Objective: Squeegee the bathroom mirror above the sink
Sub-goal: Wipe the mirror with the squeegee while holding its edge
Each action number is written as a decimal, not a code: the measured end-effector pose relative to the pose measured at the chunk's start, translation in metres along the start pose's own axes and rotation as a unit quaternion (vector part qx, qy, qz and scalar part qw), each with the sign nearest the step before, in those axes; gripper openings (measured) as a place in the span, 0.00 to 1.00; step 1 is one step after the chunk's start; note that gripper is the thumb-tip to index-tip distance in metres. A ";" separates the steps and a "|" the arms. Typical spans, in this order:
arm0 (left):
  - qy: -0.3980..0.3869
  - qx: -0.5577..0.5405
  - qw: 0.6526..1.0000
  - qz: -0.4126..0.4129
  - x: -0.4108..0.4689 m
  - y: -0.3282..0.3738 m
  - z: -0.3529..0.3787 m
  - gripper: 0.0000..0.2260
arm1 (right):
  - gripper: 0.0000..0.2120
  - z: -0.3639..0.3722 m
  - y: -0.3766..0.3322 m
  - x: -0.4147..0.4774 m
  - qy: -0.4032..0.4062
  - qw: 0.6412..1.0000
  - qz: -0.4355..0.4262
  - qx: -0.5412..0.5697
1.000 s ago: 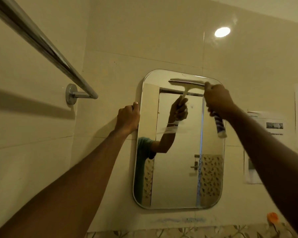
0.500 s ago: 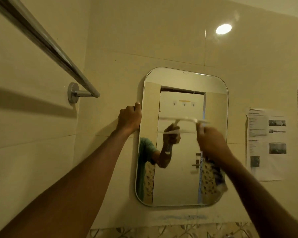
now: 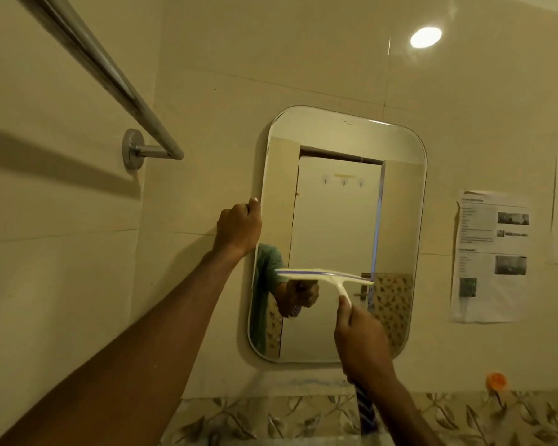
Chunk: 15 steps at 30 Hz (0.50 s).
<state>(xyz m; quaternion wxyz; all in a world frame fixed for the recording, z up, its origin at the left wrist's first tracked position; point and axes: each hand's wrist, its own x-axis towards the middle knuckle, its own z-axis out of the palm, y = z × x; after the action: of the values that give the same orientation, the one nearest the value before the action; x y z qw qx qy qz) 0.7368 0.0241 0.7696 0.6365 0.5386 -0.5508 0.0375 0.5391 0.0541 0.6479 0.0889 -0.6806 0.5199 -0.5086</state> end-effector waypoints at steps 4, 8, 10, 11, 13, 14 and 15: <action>-0.017 -0.037 0.999 -0.024 -0.003 -0.007 0.001 0.29 | 0.23 -0.025 -0.029 0.036 0.038 0.998 -0.048 0.031; -0.027 -0.052 0.997 -0.045 0.003 -0.015 0.002 0.34 | 0.19 -0.035 -0.057 0.067 0.061 0.994 -0.074 0.059; -0.030 -0.046 0.998 -0.042 0.002 -0.014 0.001 0.30 | 0.18 -0.021 -0.048 0.055 0.043 0.995 -0.071 0.060; -0.033 -0.044 0.998 -0.042 0.002 -0.012 0.001 0.30 | 0.18 -0.010 -0.037 0.044 0.034 0.995 -0.070 0.055; -0.040 -0.035 0.997 -0.049 0.003 -0.014 0.001 0.31 | 0.17 0.015 -0.013 0.017 0.014 0.997 -0.061 0.042; -0.043 -0.025 0.997 -0.054 0.004 -0.015 0.001 0.31 | 0.18 0.025 -0.001 0.004 0.007 0.998 -0.054 0.033; -0.044 -0.017 0.997 -0.057 0.003 -0.017 0.000 0.31 | 0.18 0.033 0.008 -0.007 -0.002 0.999 -0.044 0.023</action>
<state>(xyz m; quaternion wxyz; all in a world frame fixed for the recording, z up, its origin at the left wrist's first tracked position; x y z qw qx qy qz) 0.7490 0.0152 0.7612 0.6219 0.5595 -0.5470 -0.0324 0.5607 0.0428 0.6234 0.0832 -0.7015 0.4770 -0.5229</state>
